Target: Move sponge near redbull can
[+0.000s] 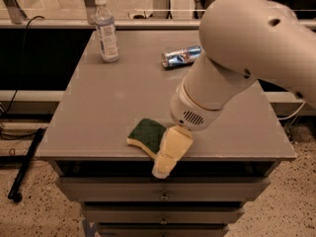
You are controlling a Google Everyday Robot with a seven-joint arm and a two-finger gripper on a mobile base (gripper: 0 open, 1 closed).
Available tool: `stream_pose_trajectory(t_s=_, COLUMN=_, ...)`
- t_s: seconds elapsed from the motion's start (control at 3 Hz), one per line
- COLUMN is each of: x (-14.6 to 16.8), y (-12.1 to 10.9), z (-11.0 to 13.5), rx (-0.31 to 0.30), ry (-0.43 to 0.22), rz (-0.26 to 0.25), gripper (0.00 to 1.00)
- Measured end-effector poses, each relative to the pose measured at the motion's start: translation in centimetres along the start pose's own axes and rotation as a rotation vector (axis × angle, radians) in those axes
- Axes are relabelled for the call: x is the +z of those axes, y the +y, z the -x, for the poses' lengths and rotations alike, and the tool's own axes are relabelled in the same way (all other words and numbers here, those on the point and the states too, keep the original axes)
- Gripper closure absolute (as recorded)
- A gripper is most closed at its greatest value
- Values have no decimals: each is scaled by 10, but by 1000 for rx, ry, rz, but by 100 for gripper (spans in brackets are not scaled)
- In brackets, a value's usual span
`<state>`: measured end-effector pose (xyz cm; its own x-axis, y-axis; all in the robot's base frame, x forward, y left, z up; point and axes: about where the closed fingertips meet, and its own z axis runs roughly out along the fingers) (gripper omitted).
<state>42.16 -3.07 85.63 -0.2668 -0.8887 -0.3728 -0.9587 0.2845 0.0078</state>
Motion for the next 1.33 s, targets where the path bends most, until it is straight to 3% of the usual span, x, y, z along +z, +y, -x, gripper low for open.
stream_pose_trajectory(t_s=0.33, x=23, y=11, z=16, rx=36, ry=-17, rz=-1, gripper=0)
stream_pose_trajectory(t_s=0.67, x=37, y=15, z=26, rx=87, ry=-42, rz=-35, gripper=18)
stream_pose_trajectory(t_s=1.33, x=39, y=4, z=40, rx=139, ry=-106, rz=-115, gripper=65)
